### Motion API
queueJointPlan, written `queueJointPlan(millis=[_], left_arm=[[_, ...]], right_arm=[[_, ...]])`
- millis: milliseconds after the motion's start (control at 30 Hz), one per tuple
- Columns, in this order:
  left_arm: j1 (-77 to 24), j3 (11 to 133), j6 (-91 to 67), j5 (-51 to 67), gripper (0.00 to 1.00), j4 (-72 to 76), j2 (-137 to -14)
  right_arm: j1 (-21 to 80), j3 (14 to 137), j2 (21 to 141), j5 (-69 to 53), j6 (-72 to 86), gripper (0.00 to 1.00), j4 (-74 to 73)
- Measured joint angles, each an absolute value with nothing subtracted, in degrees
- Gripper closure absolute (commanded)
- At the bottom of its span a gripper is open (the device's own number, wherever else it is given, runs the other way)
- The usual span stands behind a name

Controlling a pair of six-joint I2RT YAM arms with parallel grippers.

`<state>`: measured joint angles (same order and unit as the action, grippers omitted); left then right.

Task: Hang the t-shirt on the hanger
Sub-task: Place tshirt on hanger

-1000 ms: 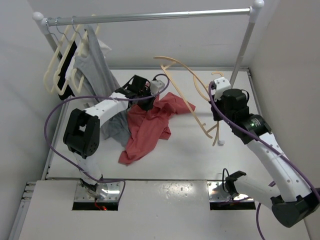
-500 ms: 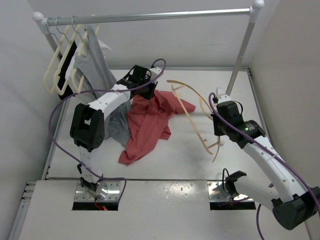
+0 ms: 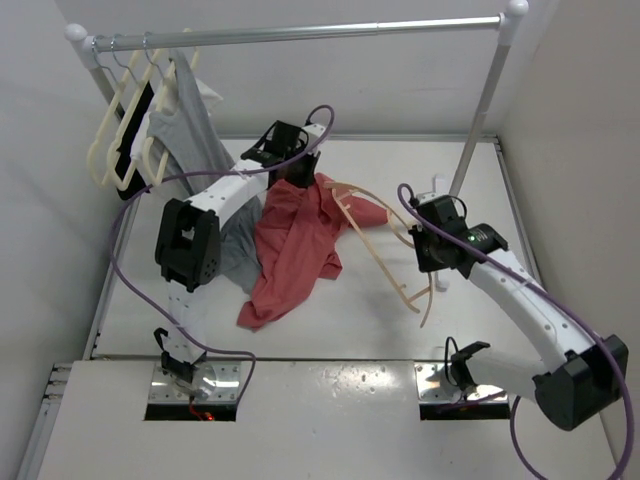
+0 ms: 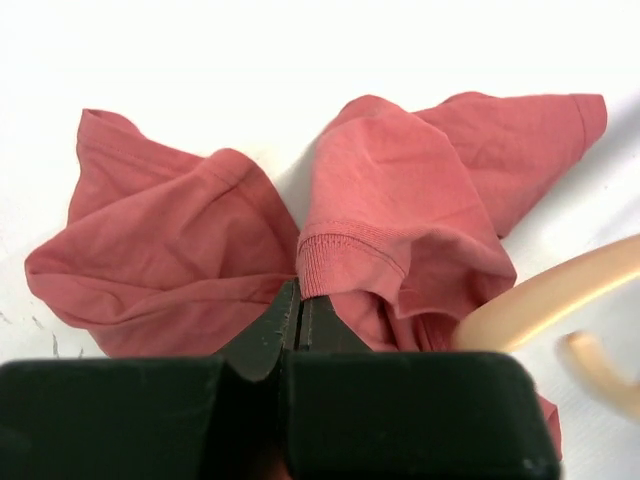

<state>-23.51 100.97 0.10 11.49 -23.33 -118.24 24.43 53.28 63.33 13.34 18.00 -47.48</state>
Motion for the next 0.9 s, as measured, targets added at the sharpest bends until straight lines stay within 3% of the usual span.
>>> queueJointPlan(millis=[233, 400, 567, 767, 900], left_arm=[[-23.51, 102.15, -0.27, 10.15, 1.00, -24.25, -119.31], [-23.51, 102.17, -0.25, 10.13, 0.90, -24.62, -119.39], [-23.51, 102.17, -0.14, 11.81, 0.89, -24.97, -119.96], [-23.51, 102.17, -0.03, 13.21, 1.00, -25.61, -120.11], [-23.51, 102.17, -0.03, 15.16, 1.00, -26.74, -120.14]], right_arm=[[25.28, 55.00, 71.18, 12.67, 17.65, 1.00, -47.24], [25.39, 56.23, 75.13, 12.58, 17.08, 1.00, -45.84], [25.85, 57.17, 78.54, 12.12, 16.64, 1.00, -43.03], [27.40, 58.00, 81.03, 12.29, 16.19, 1.00, -41.78], [27.92, 59.72, 82.78, 14.06, 16.34, 1.00, -42.24]])
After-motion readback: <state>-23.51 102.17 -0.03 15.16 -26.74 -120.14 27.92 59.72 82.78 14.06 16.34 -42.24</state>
